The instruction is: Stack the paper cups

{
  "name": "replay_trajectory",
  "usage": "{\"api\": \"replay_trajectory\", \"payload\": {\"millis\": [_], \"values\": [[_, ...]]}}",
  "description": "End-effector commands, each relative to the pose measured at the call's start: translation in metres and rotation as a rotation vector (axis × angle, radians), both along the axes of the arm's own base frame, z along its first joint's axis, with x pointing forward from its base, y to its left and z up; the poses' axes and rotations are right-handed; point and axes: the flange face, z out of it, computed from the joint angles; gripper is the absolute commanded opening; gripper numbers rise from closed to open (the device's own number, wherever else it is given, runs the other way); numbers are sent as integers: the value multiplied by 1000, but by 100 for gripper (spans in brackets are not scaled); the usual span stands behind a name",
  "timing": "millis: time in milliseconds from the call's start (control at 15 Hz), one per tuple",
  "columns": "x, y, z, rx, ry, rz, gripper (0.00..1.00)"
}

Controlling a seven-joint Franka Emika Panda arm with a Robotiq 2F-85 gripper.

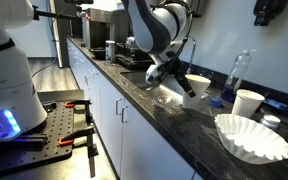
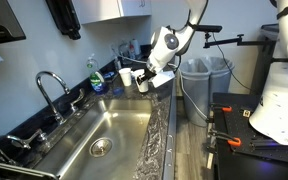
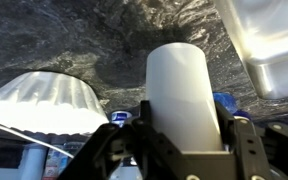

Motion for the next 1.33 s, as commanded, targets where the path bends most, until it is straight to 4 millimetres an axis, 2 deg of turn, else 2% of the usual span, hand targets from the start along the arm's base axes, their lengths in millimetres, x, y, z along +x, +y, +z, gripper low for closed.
{"api": "replay_trajectory", "payload": {"millis": [0,200,533,1267], "values": [[4,9,10,18,-16,48,37],[6,11,13,13,-30,47,37],[18,-5,31,2,-81,1,37],[43,-62,77,30,-194,-156,37]]}}
